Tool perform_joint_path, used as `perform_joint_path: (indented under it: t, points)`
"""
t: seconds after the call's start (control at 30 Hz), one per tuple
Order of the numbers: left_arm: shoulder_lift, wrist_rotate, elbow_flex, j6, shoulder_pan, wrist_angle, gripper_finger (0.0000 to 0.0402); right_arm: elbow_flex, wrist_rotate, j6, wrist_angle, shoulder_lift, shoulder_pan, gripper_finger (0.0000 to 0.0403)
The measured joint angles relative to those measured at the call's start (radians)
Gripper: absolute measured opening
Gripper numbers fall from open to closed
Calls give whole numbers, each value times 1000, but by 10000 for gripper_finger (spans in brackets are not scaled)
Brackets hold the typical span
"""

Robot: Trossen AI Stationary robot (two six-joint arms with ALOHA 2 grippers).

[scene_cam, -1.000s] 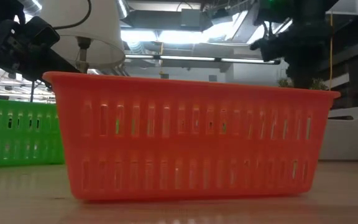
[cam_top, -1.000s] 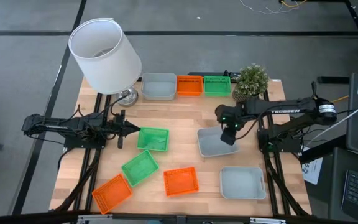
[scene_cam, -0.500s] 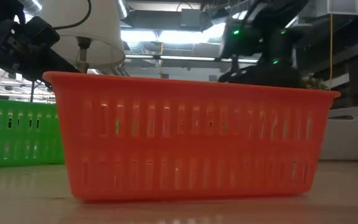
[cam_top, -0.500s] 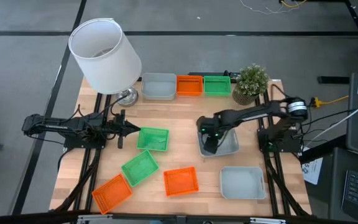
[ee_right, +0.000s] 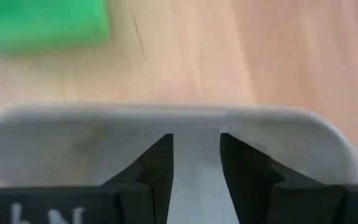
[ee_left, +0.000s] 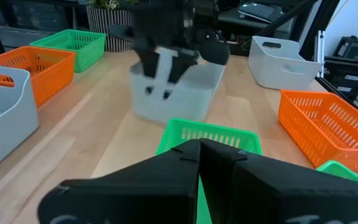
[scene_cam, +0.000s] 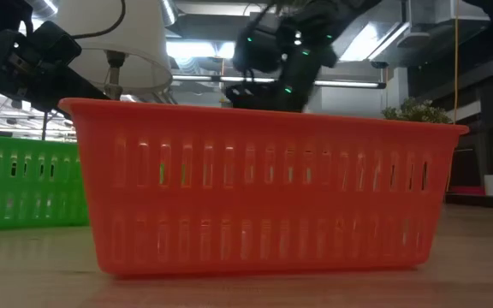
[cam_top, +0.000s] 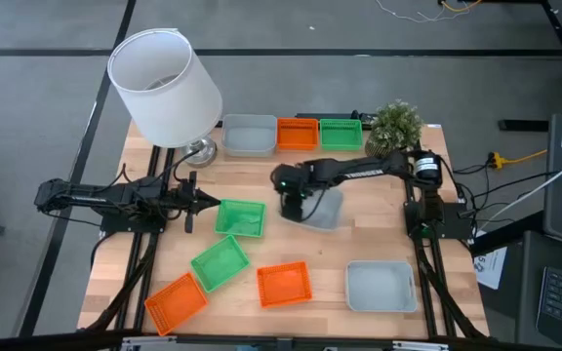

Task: Stack baskets by color
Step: Move the middle gray bin to the center of the table, then stack the middle green bin on top of the top green bin

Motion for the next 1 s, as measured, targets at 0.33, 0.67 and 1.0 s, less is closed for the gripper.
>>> perform_joint_path:
  t: [0.33,0.67,1.0]
  points:
    - [0,0,0,0,0,-3,0,114,0,-80,99,25,-29,132]
    - [0,0,0,3,0,36,0,219,59,56,-364,-35,97,132]
    - [19,-24,37,-31,0,61,0,220,412,297,-776,-252,290,132]
